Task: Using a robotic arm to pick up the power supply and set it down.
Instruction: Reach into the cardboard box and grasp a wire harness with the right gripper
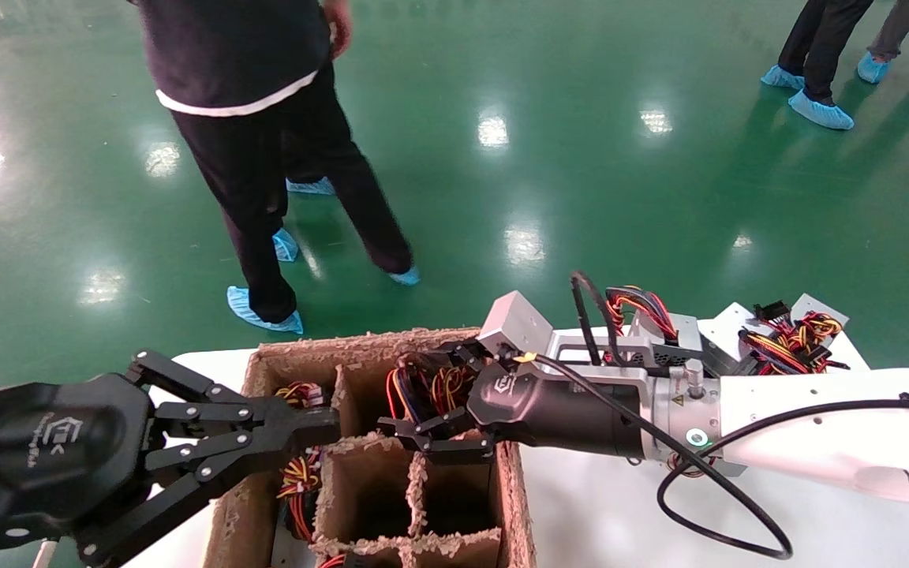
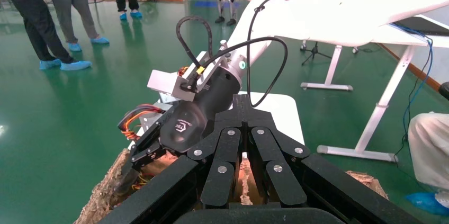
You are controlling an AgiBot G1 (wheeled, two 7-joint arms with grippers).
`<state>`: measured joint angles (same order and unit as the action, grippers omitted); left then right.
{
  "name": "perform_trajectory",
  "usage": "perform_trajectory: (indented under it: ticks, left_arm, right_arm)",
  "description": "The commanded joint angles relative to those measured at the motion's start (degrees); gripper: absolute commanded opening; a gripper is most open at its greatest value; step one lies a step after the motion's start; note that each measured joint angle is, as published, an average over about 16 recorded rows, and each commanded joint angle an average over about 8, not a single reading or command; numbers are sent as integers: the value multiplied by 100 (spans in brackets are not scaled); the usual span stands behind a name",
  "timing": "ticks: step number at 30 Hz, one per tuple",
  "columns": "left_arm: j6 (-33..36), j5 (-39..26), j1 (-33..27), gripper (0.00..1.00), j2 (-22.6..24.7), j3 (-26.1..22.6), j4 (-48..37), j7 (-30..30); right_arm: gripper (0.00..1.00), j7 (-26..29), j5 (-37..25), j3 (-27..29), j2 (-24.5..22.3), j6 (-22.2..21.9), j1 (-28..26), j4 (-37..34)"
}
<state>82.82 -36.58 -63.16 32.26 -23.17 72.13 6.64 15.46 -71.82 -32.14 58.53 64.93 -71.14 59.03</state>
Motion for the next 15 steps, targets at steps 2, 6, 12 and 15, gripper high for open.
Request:
perform_trajectory:
  ticks: [2, 6, 12, 15]
  left_arm:
    - [0, 0, 0, 0, 0, 0, 0, 0]
    - [0, 0, 0, 0, 0, 0, 0, 0]
    - [0, 0, 0, 0, 0, 0, 0, 0]
    - [0, 0, 0, 0, 0, 0, 0, 0]
  right_arm:
    - [0, 16, -58, -25, 6, -39, 4, 15]
    - [0, 42, -124, -49, 15, -104, 21, 64]
    - [0, 91, -228, -87, 17, -200, 51, 160]
    - [0, 114, -284, -106, 9, -249, 69, 213]
